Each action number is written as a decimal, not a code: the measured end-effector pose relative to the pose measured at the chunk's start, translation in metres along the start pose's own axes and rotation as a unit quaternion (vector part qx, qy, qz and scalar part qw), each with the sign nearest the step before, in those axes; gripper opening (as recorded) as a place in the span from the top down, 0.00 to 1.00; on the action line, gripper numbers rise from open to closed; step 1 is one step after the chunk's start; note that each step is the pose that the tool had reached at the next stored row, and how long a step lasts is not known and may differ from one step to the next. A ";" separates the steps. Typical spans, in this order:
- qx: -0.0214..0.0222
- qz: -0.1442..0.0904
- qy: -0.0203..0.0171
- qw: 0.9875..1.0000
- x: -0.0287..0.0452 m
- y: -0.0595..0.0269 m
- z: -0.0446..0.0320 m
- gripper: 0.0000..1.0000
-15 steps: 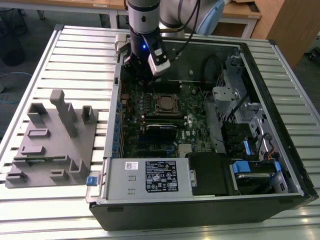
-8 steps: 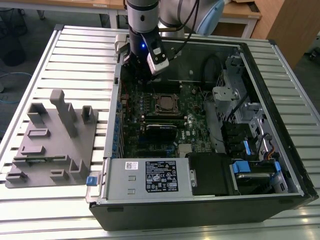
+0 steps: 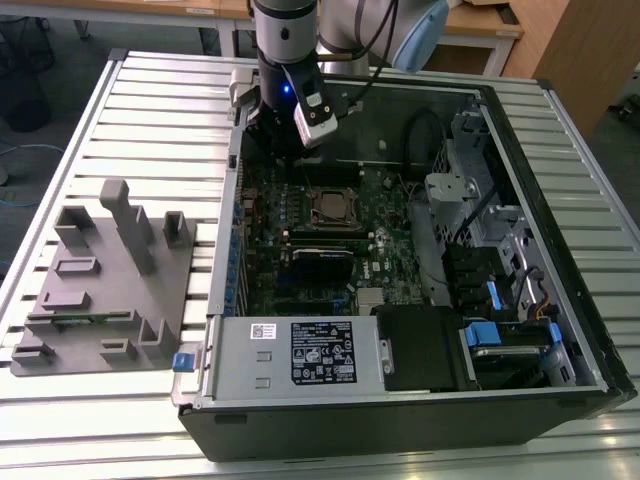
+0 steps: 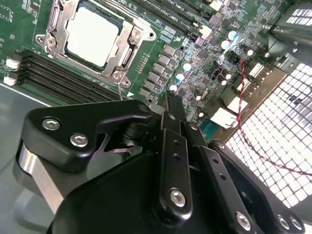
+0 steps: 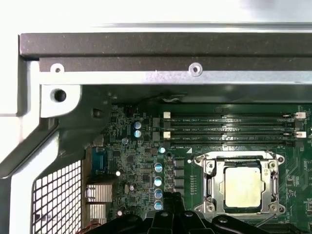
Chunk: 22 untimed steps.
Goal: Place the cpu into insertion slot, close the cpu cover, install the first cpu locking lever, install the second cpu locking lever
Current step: 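Install the first cpu locking lever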
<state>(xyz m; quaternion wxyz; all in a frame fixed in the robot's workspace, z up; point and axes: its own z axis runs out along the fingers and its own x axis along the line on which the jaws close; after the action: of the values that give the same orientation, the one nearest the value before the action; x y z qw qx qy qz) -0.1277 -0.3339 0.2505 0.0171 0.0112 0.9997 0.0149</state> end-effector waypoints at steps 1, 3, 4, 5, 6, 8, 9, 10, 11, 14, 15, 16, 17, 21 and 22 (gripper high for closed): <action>-0.001 0.000 0.000 1.000 0.0000 0.0003 -0.0001 0.90; -0.012 0.000 0.000 1.000 0.0000 0.0006 0.0000 0.90; -0.020 0.001 0.000 1.000 0.0000 0.0006 -0.0001 0.90; -0.029 0.001 0.000 1.000 0.0000 0.0006 0.0000 0.90; -0.038 0.001 0.000 0.999 0.0000 0.0006 -0.0001 0.90; -0.052 0.002 0.000 0.999 0.0000 0.0006 -0.0001 0.90; -0.056 0.002 0.000 0.998 0.0000 0.0006 -0.0001 0.90; -0.061 0.002 0.001 0.998 0.0000 0.0006 -0.0001 0.90; -0.065 0.002 0.001 0.998 0.0000 0.0006 -0.0001 0.90; -0.075 0.003 0.001 0.997 0.0000 0.0006 -0.0001 0.90; -0.081 0.003 0.001 0.997 0.0000 0.0006 -0.0001 0.90; -0.084 0.003 0.001 0.996 -0.0001 0.0006 -0.0001 0.90; -0.085 0.003 0.001 0.996 -0.0001 0.0006 0.0000 0.90; -0.087 0.003 0.001 0.996 -0.0042 0.0007 0.0001 0.90; -0.087 0.003 0.001 0.996 -0.0064 0.0008 0.0001 0.90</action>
<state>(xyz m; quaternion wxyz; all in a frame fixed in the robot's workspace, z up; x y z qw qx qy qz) -0.1213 -0.3333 0.2506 0.0168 0.0127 0.9945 0.1023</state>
